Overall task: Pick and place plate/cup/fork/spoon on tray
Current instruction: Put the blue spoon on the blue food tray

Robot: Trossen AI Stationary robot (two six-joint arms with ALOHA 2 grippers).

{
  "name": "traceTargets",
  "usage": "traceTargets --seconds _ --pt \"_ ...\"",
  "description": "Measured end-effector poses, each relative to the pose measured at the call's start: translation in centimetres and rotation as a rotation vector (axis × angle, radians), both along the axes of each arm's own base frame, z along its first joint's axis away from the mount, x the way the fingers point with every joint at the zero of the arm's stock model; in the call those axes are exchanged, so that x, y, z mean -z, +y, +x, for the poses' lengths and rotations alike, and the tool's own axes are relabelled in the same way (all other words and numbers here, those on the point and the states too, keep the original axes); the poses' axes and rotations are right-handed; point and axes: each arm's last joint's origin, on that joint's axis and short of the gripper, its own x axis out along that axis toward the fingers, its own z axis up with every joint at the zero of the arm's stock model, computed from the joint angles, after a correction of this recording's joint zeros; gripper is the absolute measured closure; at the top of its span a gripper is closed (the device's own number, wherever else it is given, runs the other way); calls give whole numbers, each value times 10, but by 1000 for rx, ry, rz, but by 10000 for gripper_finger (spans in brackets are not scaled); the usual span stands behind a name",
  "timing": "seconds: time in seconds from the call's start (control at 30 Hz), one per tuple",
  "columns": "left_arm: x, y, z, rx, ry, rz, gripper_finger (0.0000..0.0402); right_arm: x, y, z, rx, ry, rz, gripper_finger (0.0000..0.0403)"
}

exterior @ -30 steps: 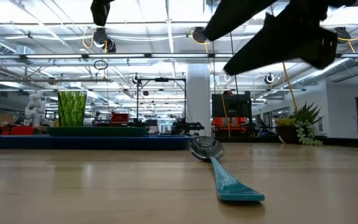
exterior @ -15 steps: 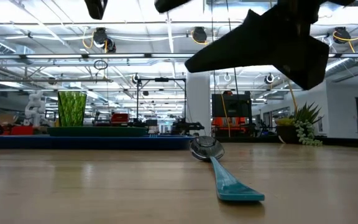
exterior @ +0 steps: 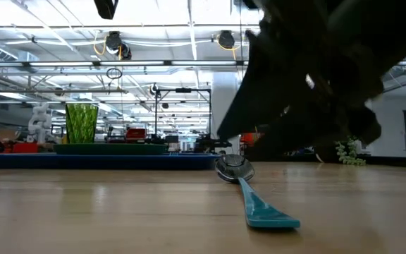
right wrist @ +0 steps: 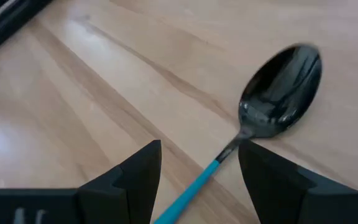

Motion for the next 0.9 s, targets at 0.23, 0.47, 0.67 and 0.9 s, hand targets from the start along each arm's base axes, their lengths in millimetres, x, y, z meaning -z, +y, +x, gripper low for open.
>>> traceTargets --seconds 0.23,0.47,0.67,0.9 --pt "0 0 0 0 1 1 314 14 1 3 2 8 -8 195" --pt "0 0 0 -8 0 0 314 18 -8 -1 29 85 -54 195" --pt "0 0 0 -9 0 6 314 20 -17 -1 58 130 -79 195" --pt "0 0 0 -9 4 11 314 21 -29 4 28 189 -150 195"
